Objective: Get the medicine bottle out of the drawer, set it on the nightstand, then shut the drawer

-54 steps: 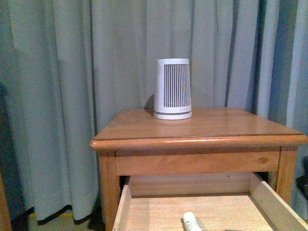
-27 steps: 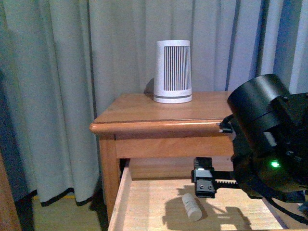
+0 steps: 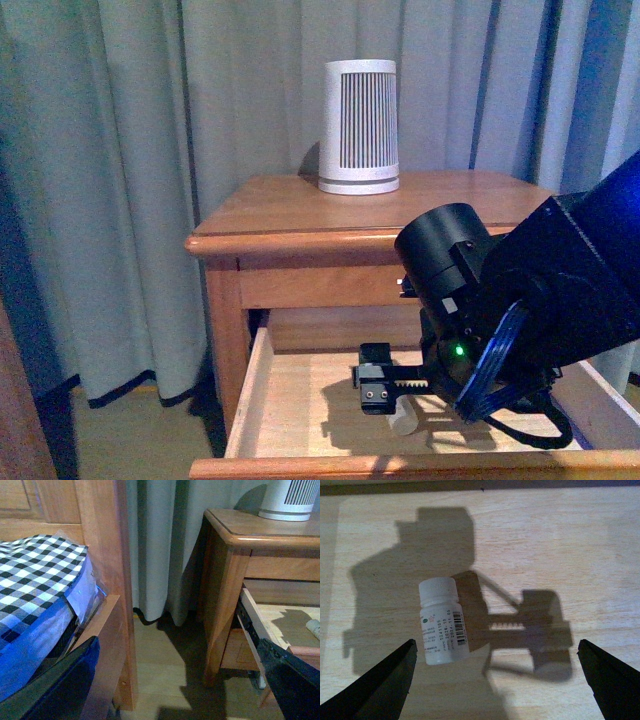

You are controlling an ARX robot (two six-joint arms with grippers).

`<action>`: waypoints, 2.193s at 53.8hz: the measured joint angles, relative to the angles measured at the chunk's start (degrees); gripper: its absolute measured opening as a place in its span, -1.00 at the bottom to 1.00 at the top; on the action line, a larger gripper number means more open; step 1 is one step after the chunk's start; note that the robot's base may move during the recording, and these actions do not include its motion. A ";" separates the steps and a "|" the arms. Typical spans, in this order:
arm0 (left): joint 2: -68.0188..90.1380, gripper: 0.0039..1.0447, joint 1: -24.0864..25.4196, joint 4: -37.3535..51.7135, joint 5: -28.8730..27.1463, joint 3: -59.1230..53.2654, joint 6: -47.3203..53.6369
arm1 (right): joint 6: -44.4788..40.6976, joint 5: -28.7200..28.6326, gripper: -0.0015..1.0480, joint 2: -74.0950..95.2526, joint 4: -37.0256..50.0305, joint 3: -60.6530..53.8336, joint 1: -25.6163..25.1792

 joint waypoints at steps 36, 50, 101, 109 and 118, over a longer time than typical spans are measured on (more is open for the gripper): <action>0.00 0.87 0.00 0.00 0.00 0.00 0.00 | -0.07 -0.20 0.18 9.97 -2.05 9.86 1.53; 0.00 0.87 0.00 0.00 0.00 0.00 0.00 | -0.02 -0.15 -0.41 9.97 -1.97 9.97 1.46; 0.00 0.87 0.00 0.00 0.00 0.00 0.00 | 2.43 -0.94 -0.44 -31.87 -8.74 3.69 -9.18; 0.00 0.87 0.00 0.00 0.02 0.00 0.00 | -1.49 -2.43 -0.44 -24.44 -9.53 13.11 -14.60; 0.00 0.87 0.00 0.00 0.00 0.00 0.00 | -4.74 -2.56 -0.44 -13.90 -10.71 20.96 -17.33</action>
